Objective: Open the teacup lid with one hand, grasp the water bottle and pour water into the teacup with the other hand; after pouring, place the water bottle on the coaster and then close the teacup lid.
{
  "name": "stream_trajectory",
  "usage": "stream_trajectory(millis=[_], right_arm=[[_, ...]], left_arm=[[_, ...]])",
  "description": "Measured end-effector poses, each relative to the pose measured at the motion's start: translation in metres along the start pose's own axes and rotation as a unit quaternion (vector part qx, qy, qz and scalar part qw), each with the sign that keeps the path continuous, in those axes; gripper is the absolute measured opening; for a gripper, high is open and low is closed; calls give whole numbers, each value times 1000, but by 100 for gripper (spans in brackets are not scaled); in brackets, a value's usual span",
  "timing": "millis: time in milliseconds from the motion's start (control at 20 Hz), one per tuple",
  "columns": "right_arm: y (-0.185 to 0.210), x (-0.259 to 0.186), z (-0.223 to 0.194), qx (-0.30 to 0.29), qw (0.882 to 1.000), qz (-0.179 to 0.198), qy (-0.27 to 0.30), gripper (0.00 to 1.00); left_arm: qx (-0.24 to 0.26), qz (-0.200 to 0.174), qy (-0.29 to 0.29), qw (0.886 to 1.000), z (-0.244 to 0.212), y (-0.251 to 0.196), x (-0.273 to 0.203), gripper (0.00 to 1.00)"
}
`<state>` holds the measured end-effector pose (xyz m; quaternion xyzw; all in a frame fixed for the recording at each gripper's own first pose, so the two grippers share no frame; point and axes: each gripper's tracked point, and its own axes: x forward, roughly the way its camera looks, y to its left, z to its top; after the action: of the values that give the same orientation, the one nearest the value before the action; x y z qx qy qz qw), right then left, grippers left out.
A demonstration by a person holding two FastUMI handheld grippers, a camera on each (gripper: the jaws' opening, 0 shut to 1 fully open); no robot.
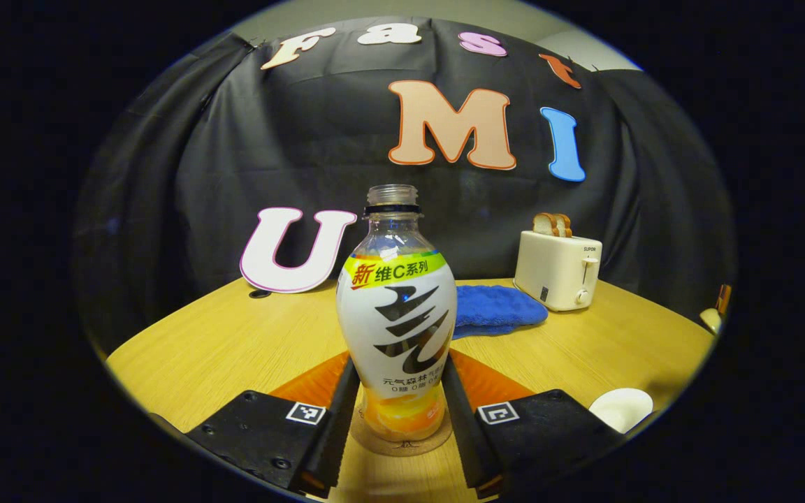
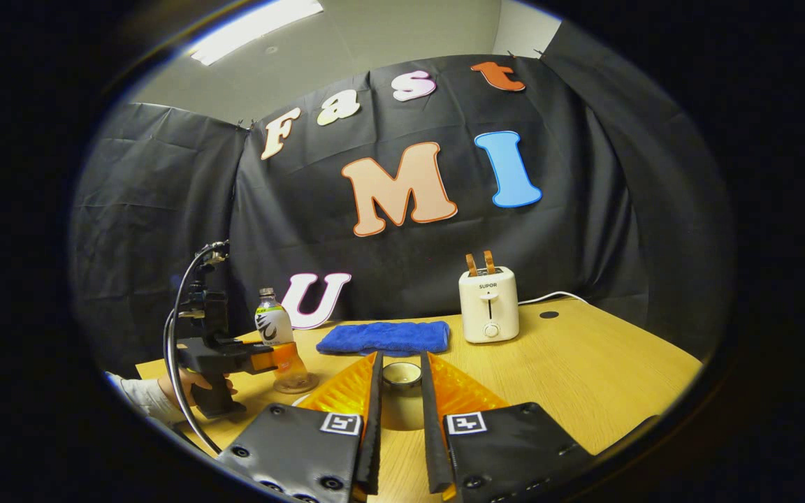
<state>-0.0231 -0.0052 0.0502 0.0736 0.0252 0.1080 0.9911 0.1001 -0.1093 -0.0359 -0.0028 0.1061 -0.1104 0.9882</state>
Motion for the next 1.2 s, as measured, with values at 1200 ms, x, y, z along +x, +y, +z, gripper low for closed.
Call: stream_trajectory(millis=[1200], right_arm=[[29, 5, -3, 11, 999, 41, -9, 29]], left_arm=[[45, 35, -41, 998, 4, 13, -56, 96]])
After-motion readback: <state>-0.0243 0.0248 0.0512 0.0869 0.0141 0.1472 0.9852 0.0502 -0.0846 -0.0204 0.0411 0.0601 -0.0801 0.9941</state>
